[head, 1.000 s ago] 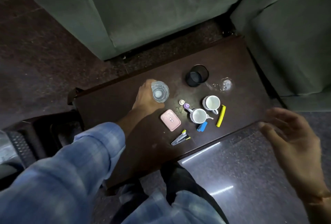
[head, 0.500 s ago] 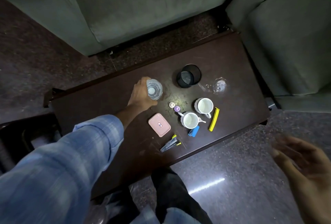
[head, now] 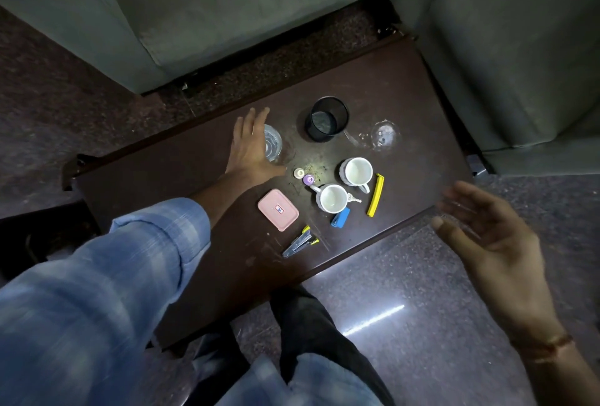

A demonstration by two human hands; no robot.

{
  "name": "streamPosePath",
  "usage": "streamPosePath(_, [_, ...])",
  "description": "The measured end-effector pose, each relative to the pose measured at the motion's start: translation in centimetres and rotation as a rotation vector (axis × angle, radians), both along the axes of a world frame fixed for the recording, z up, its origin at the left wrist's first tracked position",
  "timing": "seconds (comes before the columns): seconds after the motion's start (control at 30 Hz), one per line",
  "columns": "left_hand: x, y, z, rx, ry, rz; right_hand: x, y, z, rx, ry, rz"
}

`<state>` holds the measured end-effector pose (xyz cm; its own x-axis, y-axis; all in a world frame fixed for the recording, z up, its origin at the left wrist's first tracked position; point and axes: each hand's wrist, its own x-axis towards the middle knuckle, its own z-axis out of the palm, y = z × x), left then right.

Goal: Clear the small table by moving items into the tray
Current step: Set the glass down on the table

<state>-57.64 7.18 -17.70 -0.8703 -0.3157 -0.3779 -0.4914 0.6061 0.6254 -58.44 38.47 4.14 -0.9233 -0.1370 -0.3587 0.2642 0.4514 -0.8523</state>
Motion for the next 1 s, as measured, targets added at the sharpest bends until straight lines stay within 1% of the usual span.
streamPosePath(0.2, [0.1, 1.5, 2.9, 0.039, 0.145, -0.044, 0.2, -0.3, -0.3, 0.004, 0.015, -0.01])
streamPosePath(0.4, [1.9, 1.4, 5.4, 0.072, 0.217, -0.107, 0.9, -0.8, 0.1, -0.003, 0.045, 0.01])
streamPosePath(0.57, [5.0, -0.9, 7.9, 0.053, 0.246, -0.084, 1.6, -3.3, 1.1, -0.013, 0.069, 0.053])
streamPosePath(0.77, [11.8, -6.9, 11.7, -0.013, 0.262, -0.003, 3.1, -9.9, 2.9, -0.039, 0.084, 0.203])
streamPosePath(1.0, [24.4, -15.6, 17.7, -0.116, 0.337, 0.203, 7.7, -22.8, 4.6, -0.117, 0.094, 0.424])
